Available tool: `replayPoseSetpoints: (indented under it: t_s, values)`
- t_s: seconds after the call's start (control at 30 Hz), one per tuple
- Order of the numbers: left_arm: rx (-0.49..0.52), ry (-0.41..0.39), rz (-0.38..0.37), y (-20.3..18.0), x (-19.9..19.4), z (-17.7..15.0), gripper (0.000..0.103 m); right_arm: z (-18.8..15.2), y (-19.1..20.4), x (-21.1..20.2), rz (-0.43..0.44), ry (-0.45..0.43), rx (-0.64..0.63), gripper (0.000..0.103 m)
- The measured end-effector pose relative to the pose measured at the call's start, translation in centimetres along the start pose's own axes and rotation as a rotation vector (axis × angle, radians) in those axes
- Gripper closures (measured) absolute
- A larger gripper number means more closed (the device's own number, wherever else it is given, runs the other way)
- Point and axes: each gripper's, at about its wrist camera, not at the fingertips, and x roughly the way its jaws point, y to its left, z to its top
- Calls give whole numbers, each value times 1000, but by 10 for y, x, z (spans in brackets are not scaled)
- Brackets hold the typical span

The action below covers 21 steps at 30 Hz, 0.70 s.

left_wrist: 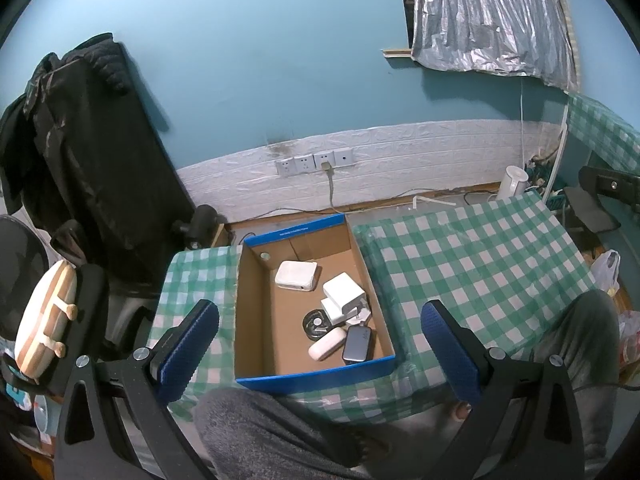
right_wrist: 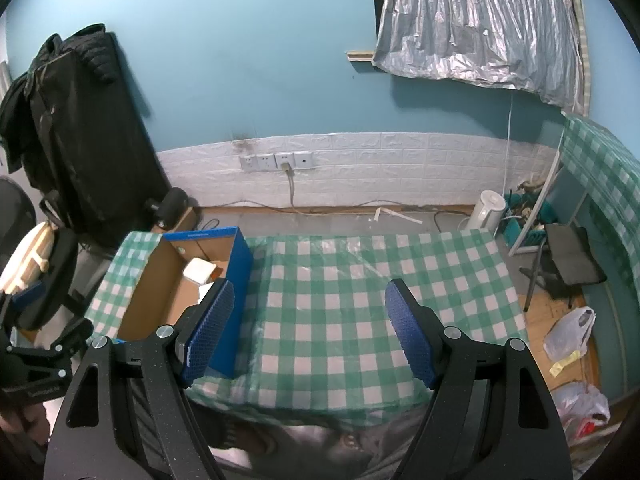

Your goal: Organize rigid objects

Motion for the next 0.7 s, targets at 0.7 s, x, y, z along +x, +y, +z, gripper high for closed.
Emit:
replayPoseSetpoints:
  t_s: [0.7]
  values:
    - [6,8,-7,-3,-1,-4,1,0,1,1,-1,4,0,25]
